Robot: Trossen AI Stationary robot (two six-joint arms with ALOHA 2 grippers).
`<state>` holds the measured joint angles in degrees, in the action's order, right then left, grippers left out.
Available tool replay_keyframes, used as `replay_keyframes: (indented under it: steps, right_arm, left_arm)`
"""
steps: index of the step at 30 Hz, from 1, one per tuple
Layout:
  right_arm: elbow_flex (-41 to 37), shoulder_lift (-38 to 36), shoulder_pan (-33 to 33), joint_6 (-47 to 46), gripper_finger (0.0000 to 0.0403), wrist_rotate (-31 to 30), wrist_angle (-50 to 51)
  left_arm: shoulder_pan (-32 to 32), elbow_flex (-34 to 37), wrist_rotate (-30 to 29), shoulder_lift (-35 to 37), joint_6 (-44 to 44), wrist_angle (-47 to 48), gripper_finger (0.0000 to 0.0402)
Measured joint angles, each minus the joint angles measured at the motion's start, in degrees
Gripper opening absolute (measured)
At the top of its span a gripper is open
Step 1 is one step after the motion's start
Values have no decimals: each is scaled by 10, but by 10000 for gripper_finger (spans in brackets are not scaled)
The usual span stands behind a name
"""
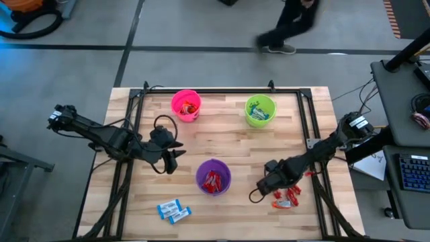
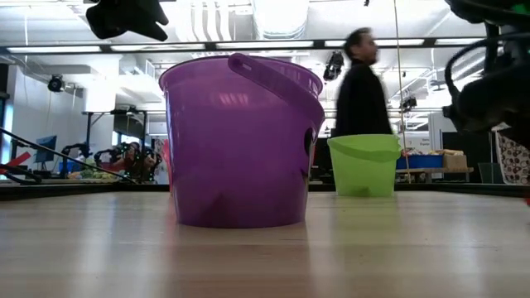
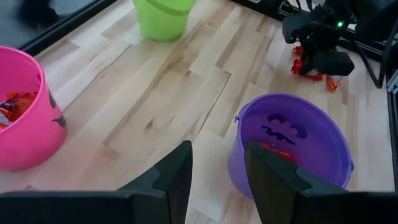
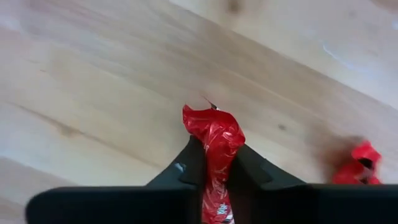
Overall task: Sort candy
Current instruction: Put the red chocolate into the violet bucket
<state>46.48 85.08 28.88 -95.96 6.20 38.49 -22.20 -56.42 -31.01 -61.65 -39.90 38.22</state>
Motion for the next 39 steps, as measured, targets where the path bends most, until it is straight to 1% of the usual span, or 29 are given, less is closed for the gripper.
replay_keyframes:
  steps: [3, 6, 10, 12, 17, 19, 22, 25, 28, 33, 35, 37, 39]
  right_arm:
    - [23, -3, -10, 16, 28, -23, 1]
    - [56, -3, -28, 47, 34, -55, 1]
    - [116, -3, -56, 118, 40, -109, 1]
    - [150, -3, -72, 166, 39, -130, 4]
    - [247, -3, -98, 288, 35, -174, 17]
    - [281, -3, -103, 340, 35, -192, 14]
    - [323, 0, -106, 418, 35, -215, 3]
    - [333, 2, -106, 480, 34, -236, -47]
    - [321, 2, -106, 535, 34, -243, -133]
    - [278, 2, -106, 617, 34, -244, -269]
    - [265, 3, -106, 641, 35, -248, -299]
    - [257, 3, -106, 641, 40, -267, -311]
    - [252, 3, -106, 641, 51, -273, -314]
  left_arm:
    - [0, 0, 11, 0, -6, 2, 129]
    - [-2, 0, 44, -1, -15, 13, 129]
    - [-5, 0, 98, -1, -30, 31, 129]
    - [-10, 0, 132, -1, -35, 35, 129]
    - [-41, 0, 249, -6, -37, 36, 129]
    - [-64, 0, 268, -11, -37, 36, 129]
    - [-106, 0, 272, -24, -38, 36, 129]
    - [-149, 0, 272, -42, -47, 36, 129]
    - [-189, 0, 263, -64, -65, 36, 129]
    - [-242, 0, 218, -110, -107, 34, 129]
    - [-259, 0, 211, -128, -121, 34, 130]
    - [-271, 0, 210, -144, -137, 33, 130]
    - [-281, 0, 210, -161, -156, 33, 130]
